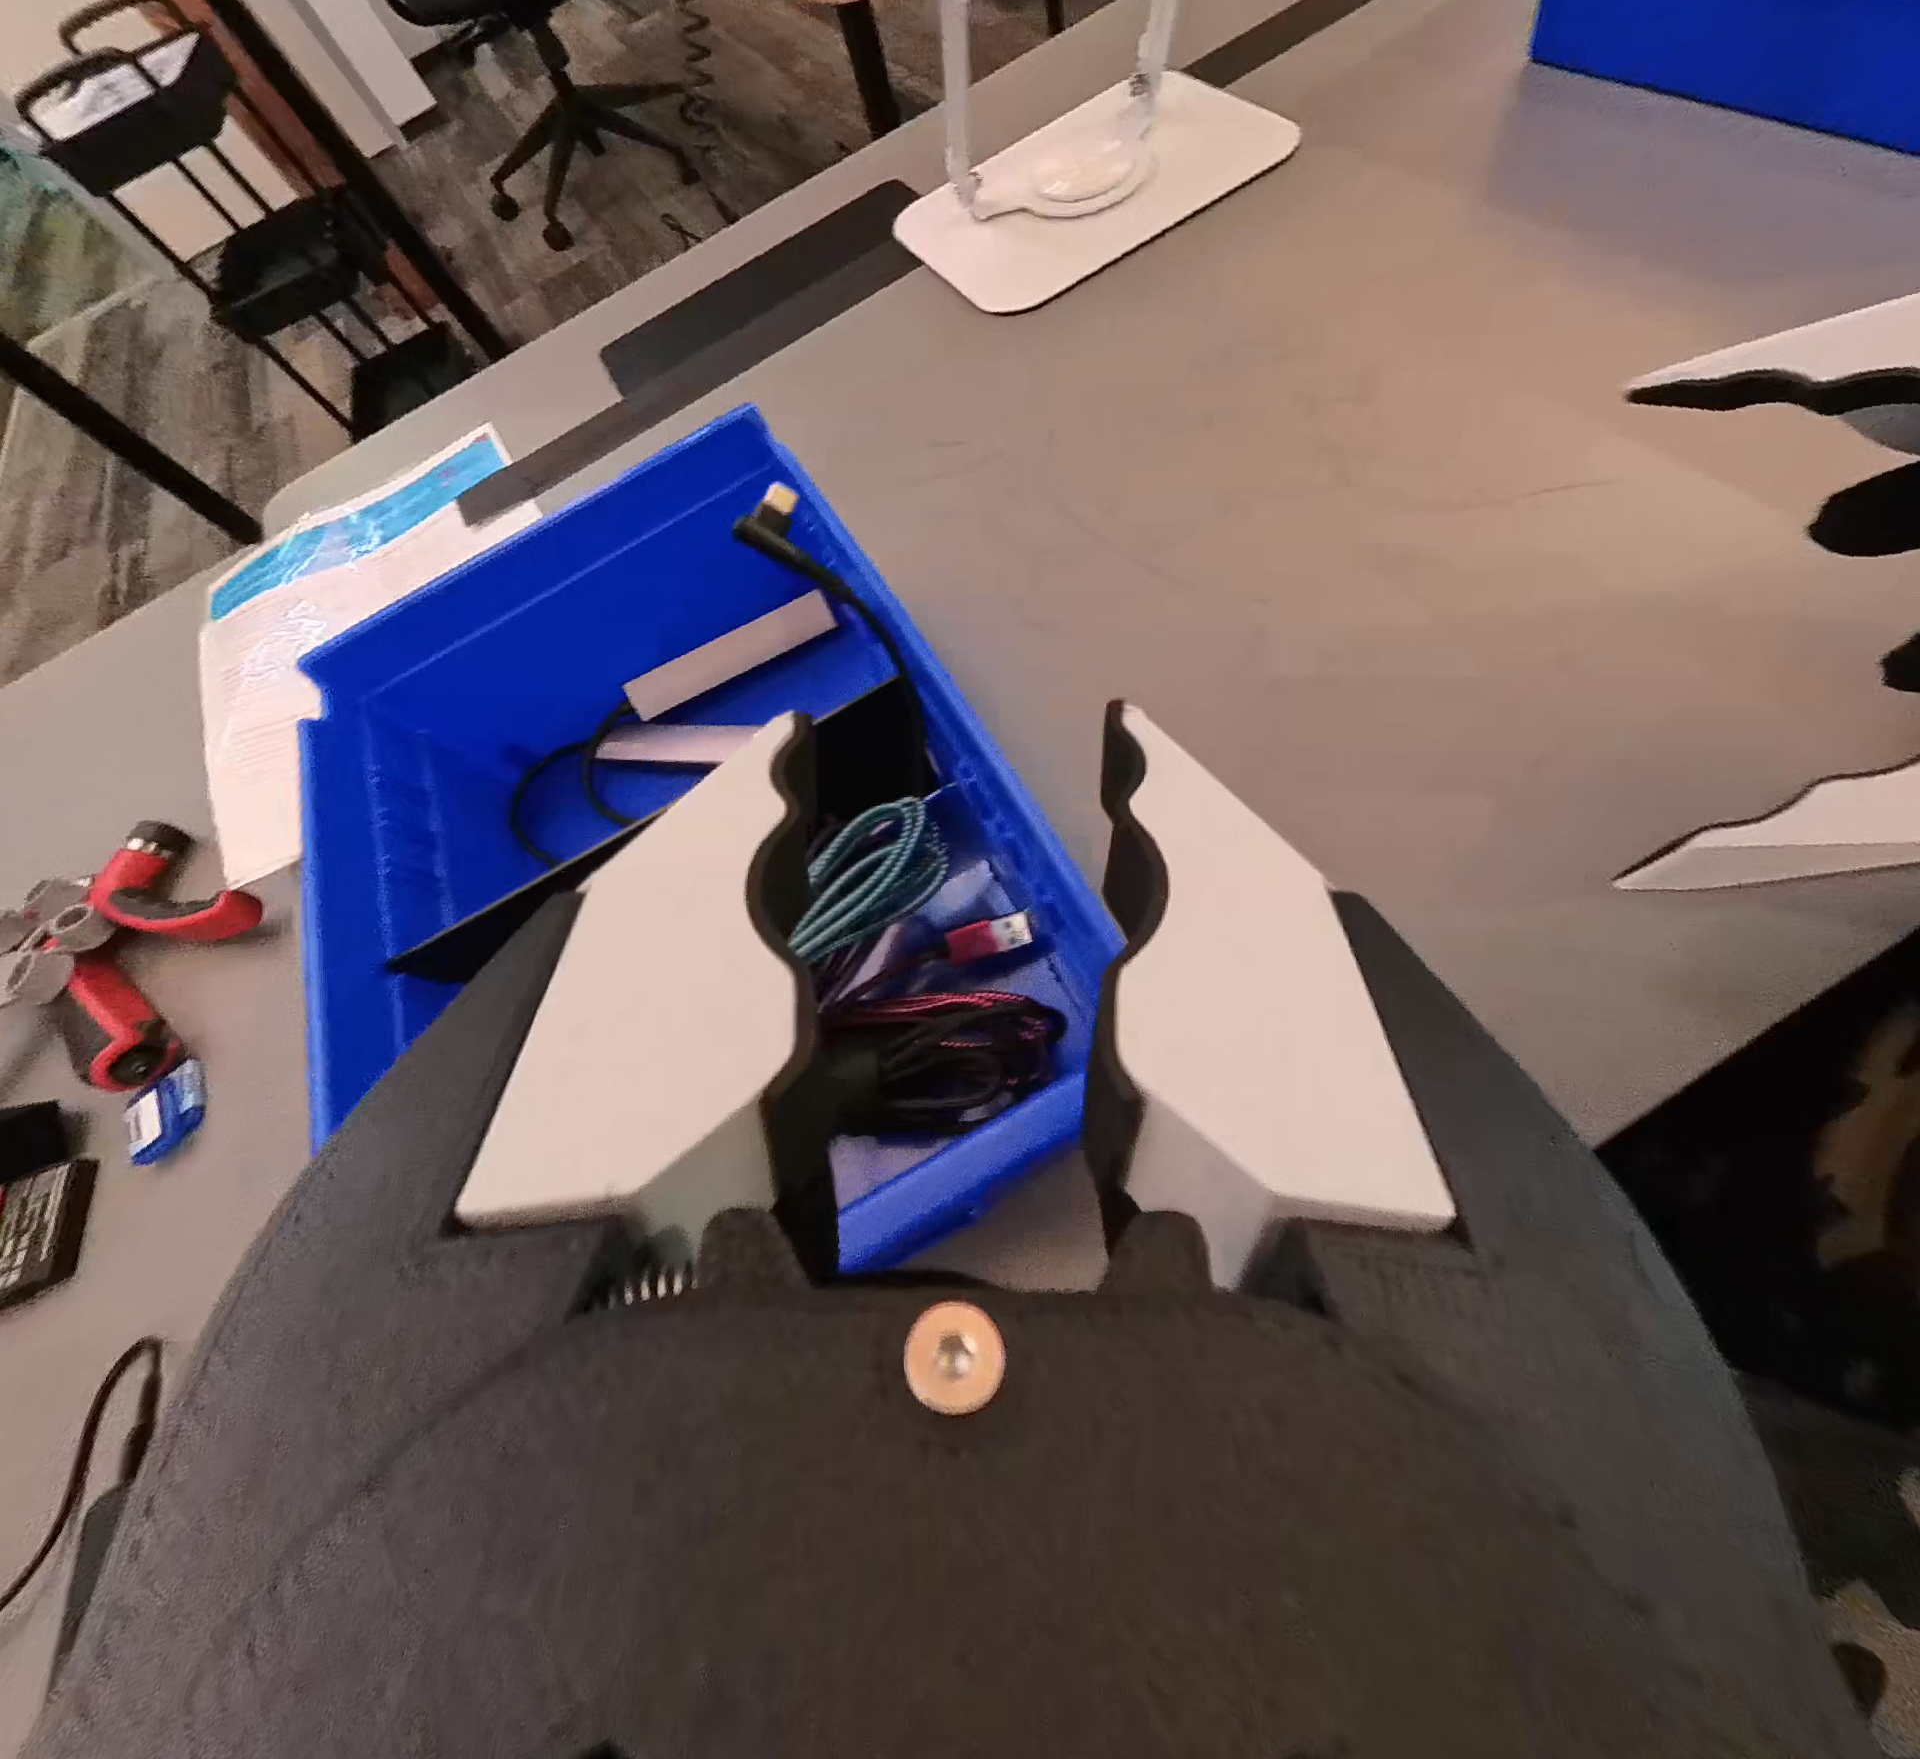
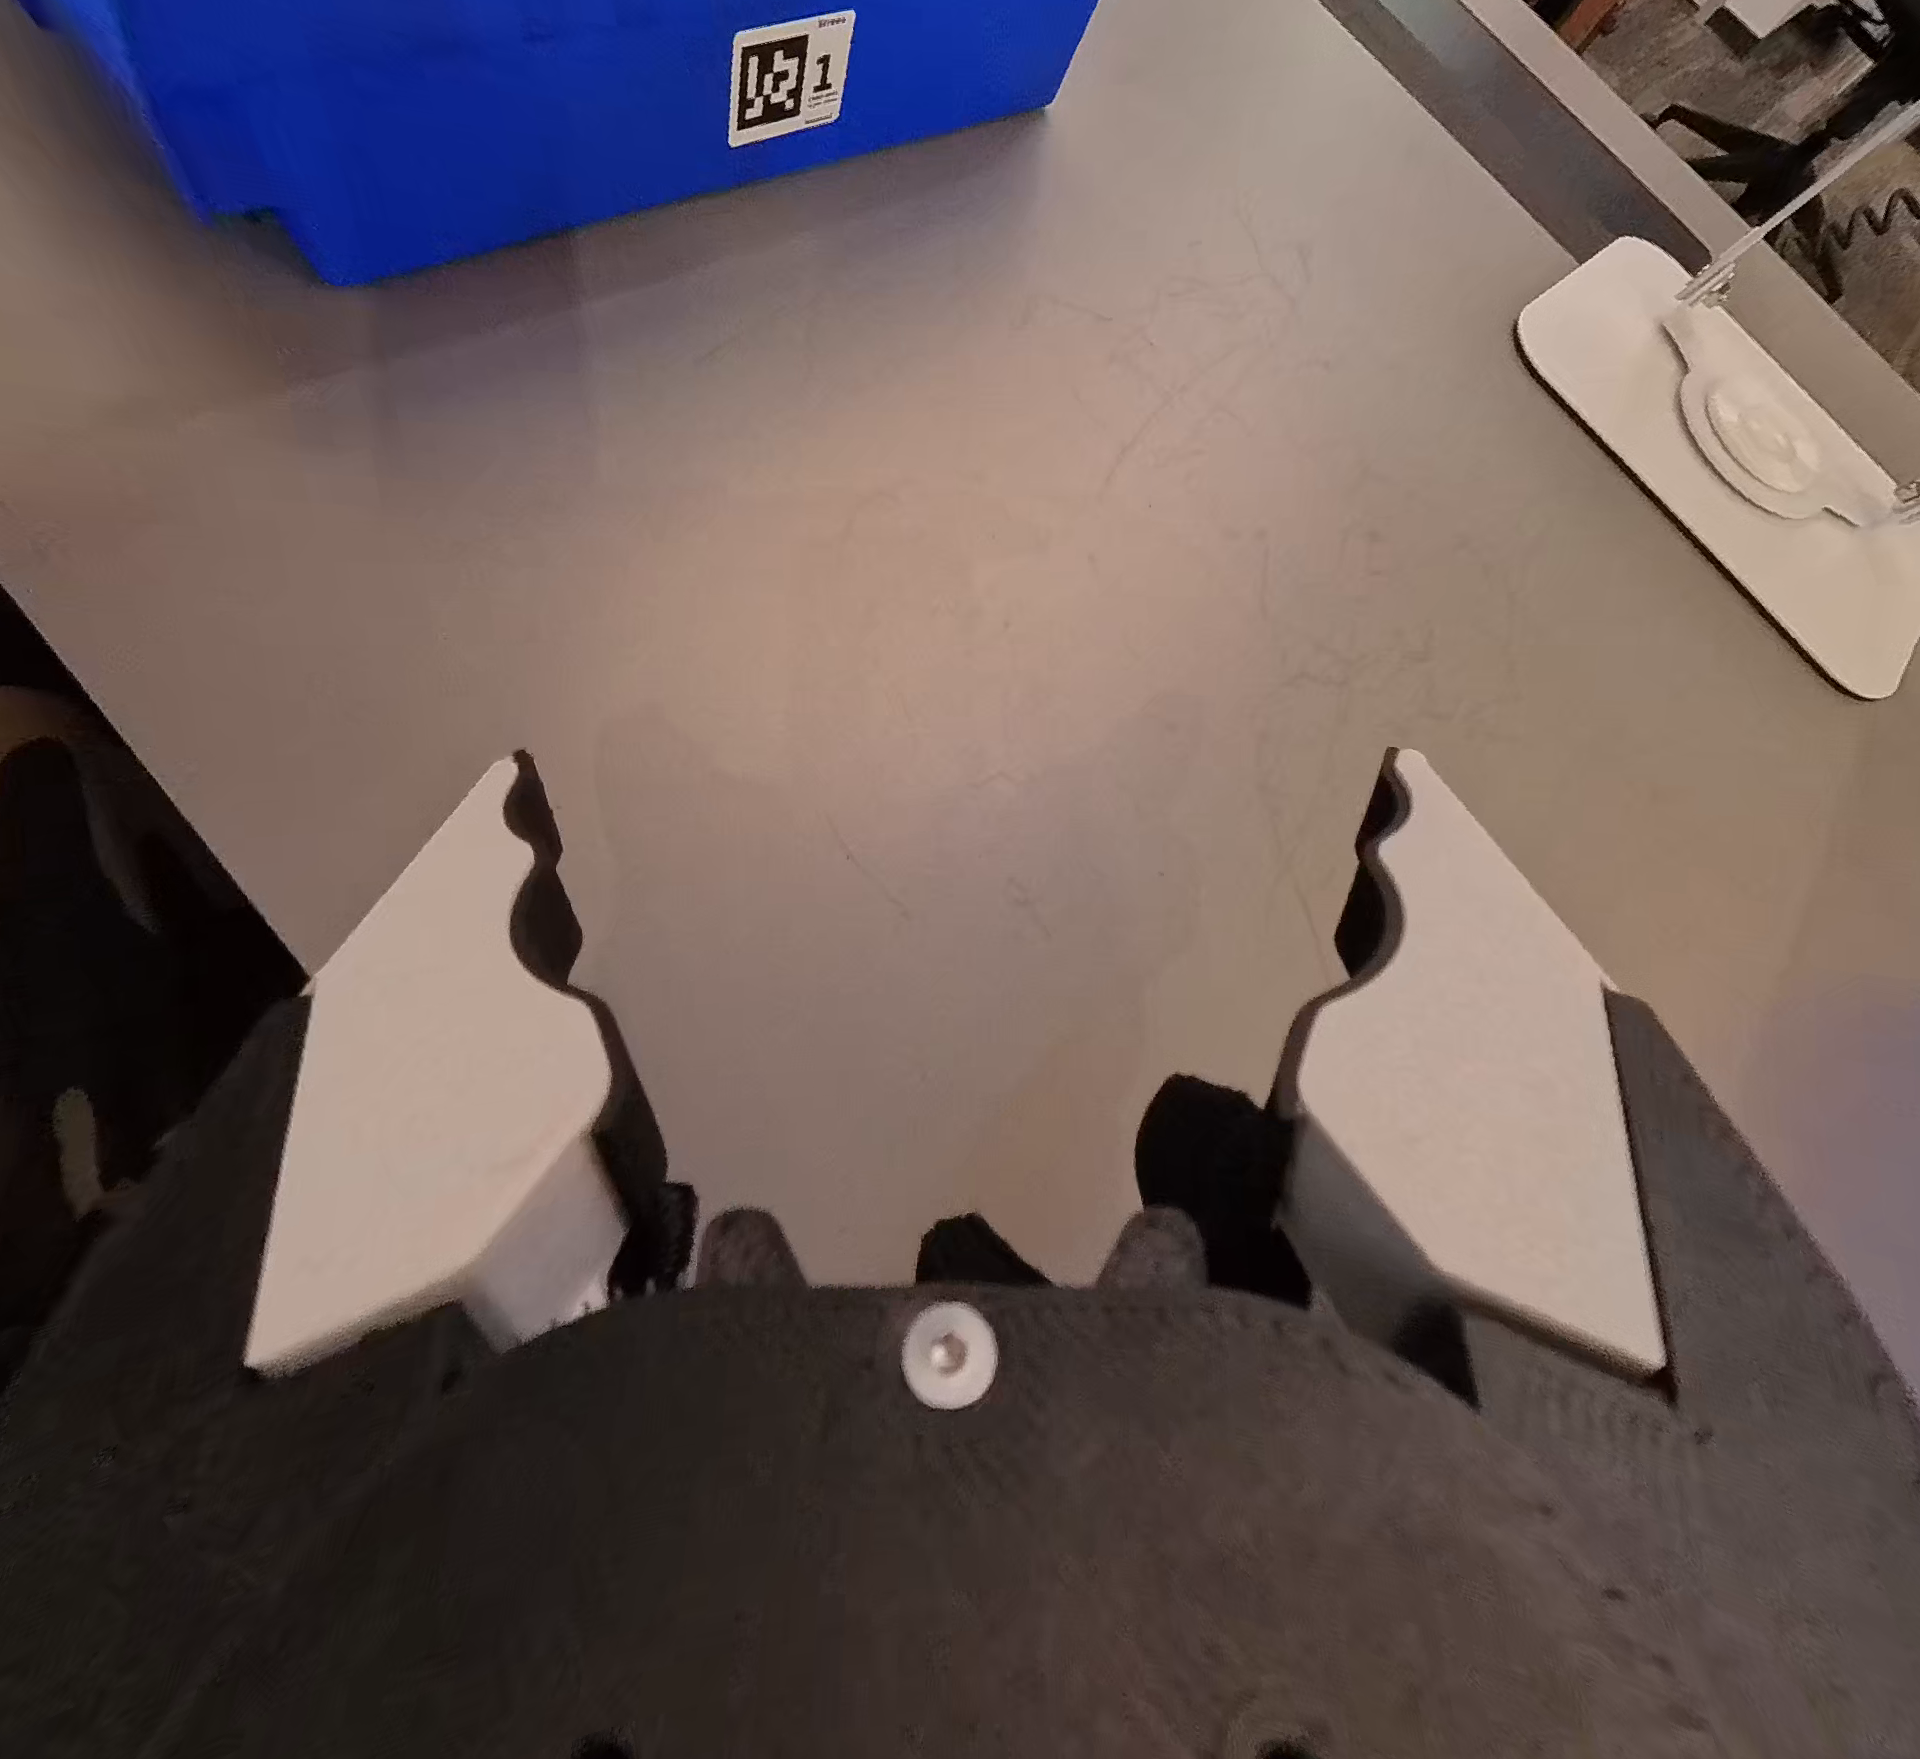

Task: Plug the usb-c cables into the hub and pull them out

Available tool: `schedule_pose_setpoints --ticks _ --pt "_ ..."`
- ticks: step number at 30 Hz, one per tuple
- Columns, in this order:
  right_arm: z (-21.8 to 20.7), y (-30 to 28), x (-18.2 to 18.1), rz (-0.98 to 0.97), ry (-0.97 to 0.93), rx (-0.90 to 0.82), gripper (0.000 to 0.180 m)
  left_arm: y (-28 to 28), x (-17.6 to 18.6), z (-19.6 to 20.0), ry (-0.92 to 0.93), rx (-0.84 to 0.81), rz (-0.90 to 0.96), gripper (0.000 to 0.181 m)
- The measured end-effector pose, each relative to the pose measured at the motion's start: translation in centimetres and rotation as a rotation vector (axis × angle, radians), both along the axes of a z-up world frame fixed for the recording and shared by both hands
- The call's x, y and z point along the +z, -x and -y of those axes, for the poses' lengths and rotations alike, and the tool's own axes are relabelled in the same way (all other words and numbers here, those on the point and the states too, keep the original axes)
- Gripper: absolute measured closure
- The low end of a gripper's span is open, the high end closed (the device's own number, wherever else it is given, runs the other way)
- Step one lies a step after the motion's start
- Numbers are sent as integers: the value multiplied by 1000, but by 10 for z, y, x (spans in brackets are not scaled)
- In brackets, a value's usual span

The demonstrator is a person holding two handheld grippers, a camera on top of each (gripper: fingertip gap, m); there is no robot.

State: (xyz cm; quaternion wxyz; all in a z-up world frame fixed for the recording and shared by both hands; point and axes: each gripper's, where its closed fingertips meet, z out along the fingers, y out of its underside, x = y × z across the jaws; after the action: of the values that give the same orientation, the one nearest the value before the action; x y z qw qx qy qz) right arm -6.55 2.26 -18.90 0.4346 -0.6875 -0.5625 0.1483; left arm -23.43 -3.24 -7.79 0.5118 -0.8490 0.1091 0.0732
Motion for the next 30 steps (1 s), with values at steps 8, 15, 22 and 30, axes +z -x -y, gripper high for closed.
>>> schedule_pose_setpoints --ticks 8,15,22,30 --pt "15 13 -6 54 -49 67 32 -1 -13 0 36 -52 25 125" --pt "28 18 -6 70 -74 116 32 11 -12 -8 49 -12 -42 119" --pt "20 11 -8 48 -24 104 33 83 11 -27 115 84 -93 137" --pt "22 15 -18 54 10 125 35 135 -51 -89 458 53 -78 152"
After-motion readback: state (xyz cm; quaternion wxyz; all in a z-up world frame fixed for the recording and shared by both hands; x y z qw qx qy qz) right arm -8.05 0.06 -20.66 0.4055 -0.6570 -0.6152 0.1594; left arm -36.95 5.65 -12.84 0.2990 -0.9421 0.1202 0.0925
